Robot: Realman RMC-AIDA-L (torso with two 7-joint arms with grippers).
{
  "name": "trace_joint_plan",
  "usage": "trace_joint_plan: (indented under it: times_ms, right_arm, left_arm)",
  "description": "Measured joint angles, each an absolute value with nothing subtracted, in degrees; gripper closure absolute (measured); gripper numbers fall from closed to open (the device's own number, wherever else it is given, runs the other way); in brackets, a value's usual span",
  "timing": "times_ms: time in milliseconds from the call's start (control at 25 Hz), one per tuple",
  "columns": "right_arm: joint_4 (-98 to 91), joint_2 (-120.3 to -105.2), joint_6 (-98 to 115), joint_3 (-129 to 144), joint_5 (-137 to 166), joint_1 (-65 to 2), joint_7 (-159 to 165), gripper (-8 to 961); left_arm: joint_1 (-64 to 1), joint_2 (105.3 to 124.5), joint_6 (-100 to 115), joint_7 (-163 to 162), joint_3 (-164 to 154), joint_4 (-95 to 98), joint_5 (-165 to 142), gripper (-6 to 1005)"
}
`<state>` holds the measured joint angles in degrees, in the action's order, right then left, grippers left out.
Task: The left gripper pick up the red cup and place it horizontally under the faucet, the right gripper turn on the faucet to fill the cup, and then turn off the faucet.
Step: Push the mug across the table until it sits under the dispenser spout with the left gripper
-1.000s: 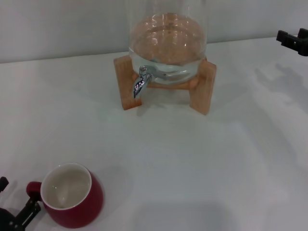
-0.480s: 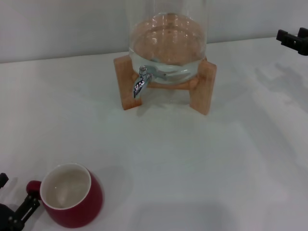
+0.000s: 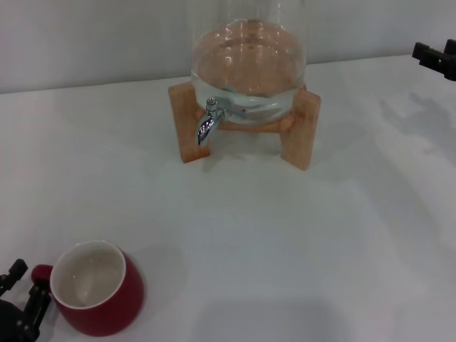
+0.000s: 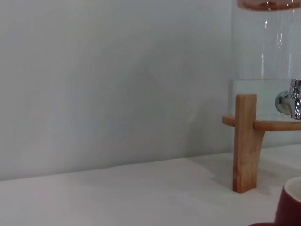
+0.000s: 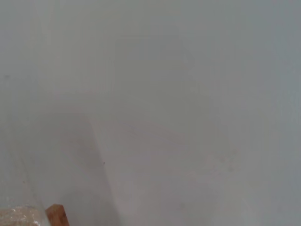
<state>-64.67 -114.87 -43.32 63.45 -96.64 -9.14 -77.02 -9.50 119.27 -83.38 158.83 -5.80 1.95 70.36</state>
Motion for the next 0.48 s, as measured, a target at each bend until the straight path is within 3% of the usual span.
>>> trace_joint_plan:
  times_ms: [480]
  right_arm:
    - [-64.5,-114.87,-43.3,63.3,-96.7,-9.1,-77.0,218]
  left_arm:
    - [-9.9,119.27,-83.3,158.2,-5.6,1.9,70.6,763]
